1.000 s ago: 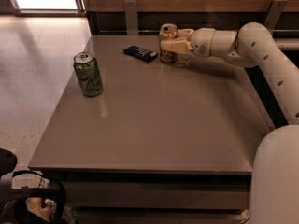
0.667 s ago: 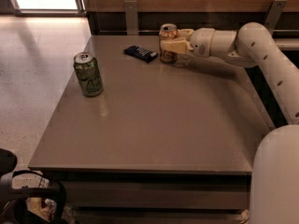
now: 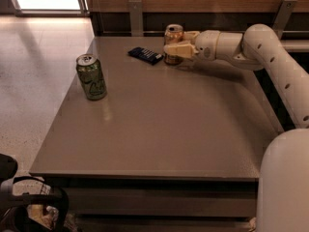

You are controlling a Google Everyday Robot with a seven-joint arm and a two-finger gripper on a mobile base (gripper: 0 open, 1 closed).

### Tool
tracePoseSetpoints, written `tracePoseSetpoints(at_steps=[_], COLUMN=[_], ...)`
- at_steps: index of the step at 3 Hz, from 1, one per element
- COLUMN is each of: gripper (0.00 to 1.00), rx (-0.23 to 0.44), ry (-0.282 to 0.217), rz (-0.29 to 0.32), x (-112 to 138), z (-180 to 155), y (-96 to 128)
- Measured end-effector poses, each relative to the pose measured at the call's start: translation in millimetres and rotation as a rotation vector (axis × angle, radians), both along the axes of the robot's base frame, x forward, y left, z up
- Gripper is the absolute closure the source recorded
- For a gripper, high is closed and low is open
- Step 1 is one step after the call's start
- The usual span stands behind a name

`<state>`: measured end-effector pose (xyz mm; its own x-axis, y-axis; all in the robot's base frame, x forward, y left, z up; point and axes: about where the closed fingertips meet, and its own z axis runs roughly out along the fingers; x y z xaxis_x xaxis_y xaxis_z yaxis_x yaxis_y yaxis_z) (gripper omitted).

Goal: Move orange can near rxbar blueberry

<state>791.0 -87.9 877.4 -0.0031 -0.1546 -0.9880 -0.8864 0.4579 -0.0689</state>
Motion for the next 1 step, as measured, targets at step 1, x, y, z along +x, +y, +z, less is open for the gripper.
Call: tracePoseSetpoints(at_steps=[1], gripper=[0.0], rx=[0.001], ry=[0.001], rz=[0.003], x=[0.1], z=[-0.4], y=[2.0])
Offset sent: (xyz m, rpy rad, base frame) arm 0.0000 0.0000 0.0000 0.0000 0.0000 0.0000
